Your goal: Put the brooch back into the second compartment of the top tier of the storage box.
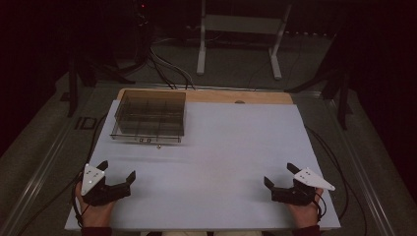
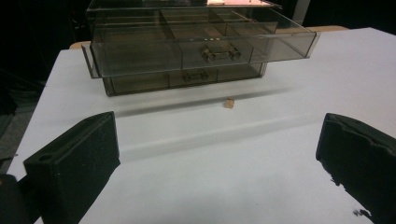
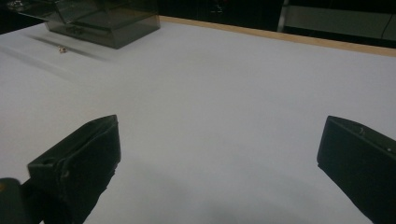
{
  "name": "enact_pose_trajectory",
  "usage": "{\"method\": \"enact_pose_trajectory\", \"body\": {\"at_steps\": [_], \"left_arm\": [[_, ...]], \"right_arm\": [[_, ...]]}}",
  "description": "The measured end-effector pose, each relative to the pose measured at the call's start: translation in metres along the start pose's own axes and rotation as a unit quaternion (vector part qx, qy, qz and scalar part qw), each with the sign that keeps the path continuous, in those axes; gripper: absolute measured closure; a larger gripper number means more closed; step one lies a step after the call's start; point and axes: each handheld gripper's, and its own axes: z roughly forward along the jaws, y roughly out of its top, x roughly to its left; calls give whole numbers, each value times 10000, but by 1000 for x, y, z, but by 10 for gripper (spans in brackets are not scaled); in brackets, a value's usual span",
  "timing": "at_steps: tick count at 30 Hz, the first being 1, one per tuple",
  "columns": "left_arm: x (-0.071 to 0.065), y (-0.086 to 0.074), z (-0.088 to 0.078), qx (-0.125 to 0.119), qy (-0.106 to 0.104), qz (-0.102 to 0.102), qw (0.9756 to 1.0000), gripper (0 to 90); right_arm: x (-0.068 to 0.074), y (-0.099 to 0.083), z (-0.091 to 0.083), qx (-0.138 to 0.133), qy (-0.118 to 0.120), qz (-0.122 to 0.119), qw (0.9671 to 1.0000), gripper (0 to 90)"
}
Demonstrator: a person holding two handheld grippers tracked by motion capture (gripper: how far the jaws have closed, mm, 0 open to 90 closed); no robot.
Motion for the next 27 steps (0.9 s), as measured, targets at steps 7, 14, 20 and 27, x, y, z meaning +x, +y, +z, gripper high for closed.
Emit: {"method": "enact_pose_trajectory", "body": {"at_steps": [7,14,20,27], "left_arm": [[-1,1,-2,17,38,37,10000,4],[0,4,-7,-11,119,-15,9999,4],[-3,8,-10,66,91,10,9999,5],[-4,17,-13,65,20,18,10000,5]], "right_arm": [[0,1,-2,-92,-32,-15,10000,0],[4,1,-2,-148,-63,-125,9998,0],[6,2,-3,-183,-43,-123,9997,0],[6,1,-4,-202,-60,-130,9997,0]]}}
